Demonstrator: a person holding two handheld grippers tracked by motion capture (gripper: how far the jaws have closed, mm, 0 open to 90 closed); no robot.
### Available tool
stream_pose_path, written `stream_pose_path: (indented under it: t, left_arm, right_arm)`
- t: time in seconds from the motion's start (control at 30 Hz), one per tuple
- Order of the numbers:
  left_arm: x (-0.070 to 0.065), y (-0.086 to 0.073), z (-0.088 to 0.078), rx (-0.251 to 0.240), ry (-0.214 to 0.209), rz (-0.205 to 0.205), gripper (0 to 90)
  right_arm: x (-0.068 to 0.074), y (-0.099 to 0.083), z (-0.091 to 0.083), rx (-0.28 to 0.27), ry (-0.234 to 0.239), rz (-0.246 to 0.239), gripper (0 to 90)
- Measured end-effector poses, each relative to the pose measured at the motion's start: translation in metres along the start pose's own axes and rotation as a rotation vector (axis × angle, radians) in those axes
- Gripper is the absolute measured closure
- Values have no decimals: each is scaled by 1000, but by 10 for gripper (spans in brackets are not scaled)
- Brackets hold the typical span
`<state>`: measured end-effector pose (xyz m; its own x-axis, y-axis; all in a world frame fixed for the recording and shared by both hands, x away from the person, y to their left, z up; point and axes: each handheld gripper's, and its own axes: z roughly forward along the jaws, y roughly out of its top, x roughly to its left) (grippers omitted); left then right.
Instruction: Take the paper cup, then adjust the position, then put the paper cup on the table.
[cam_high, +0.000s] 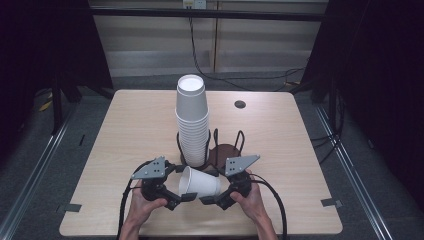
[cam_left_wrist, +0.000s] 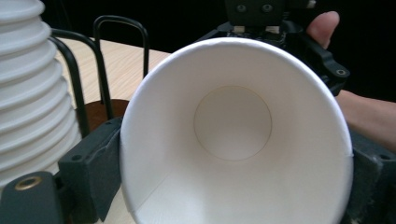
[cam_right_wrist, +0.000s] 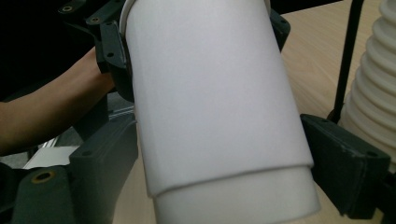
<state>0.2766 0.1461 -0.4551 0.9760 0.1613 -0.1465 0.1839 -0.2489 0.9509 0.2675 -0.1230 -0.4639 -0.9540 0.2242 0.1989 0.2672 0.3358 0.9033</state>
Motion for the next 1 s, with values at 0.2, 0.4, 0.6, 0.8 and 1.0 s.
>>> stream_pose_path:
  t: [0.2, 0.4, 0.6, 0.8, 1.0]
  left_arm:
    - [3, 3, -7, 32, 42, -4, 99]
    - [3, 10, -15, 41, 79, 10, 96]
    - [8, 9, -26, 101, 133, 3, 96]
    - [10, 10, -36, 126, 159, -10, 95]
    - [14, 14, -47, 148, 192, -14, 94]
  right_arm:
    - [4, -4, -3, -29, -52, -14, 132]
    - [5, -7, -13, -76, -124, -7, 132]
    - [7, -18, -23, -124, -223, -5, 132]
    - [7, -26, -31, -177, -340, 4, 134]
    - [8, -34, -35, -196, -458, 44, 132]
